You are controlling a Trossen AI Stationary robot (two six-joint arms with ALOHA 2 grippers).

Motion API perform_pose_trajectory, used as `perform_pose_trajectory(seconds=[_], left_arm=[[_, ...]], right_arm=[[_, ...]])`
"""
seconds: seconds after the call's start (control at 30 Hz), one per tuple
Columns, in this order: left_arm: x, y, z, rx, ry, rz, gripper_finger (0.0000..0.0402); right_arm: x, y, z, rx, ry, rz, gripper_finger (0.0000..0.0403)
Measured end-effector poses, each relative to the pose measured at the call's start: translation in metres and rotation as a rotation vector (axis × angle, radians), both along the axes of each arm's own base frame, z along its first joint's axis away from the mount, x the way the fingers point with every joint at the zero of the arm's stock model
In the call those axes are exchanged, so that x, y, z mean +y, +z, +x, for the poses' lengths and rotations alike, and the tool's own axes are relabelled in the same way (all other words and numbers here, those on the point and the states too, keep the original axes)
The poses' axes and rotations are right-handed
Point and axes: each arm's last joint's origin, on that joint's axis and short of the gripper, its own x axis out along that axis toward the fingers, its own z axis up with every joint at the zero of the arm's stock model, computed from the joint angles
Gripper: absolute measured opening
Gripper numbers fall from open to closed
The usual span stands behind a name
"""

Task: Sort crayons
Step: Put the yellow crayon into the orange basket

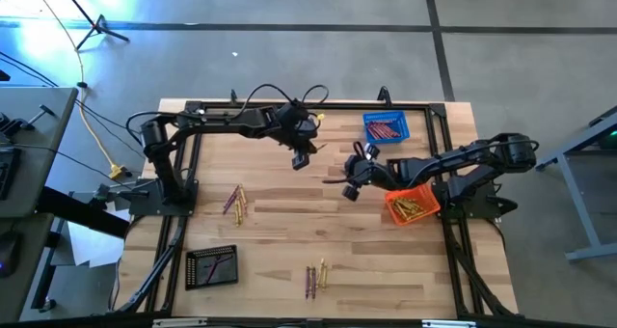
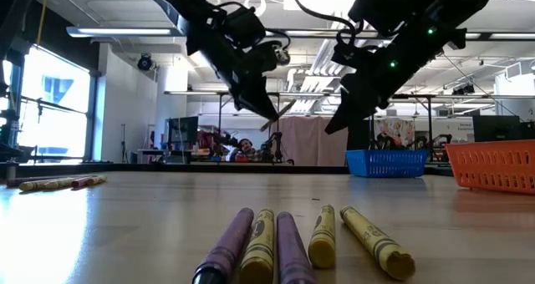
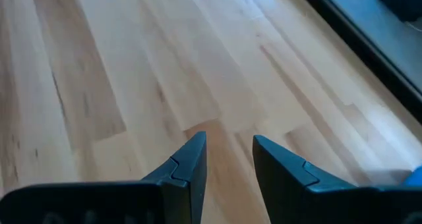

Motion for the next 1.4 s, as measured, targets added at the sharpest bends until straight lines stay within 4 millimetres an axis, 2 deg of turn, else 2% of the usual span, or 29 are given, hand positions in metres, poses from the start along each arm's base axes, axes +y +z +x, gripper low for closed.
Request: perform_pose_trajectory(seconds=[0.2,0.4,0.63,0.9,1.2,1.4], left_arm=[[-0.009,0.000,-0.008,-0.050,0.014,-0.008,0.0003],[-0.029,0.023,-0.015,-0.239,-0.031,0.058,0.0003],[-0.053,0.041,-0.040,-0.396,-0.079,0.110,0.0003],[-0.063,0.030,-0.060,-0.471,-0.057,0.097,0.0003],[-0.067,0.024,-0.062,-0.530,-0.053,0.086,0.0003],[-0.079,0.024,-0.059,-0.530,-0.094,0.075,0.0003]], right_arm=[[-0.012,0.004,0.002,-0.072,-0.123,-0.027,0.0110],[-0.023,0.003,-0.001,-0.144,-0.267,0.072,0.0110],[-0.033,0.003,-0.002,-0.188,-0.333,0.121,0.0110],[-0.037,0.004,-0.002,-0.212,-0.363,0.137,0.0110],[-0.037,0.005,-0.001,-0.225,-0.360,0.139,0.0110],[-0.038,0.009,0.002,-0.288,-0.369,0.143,0.0110]])
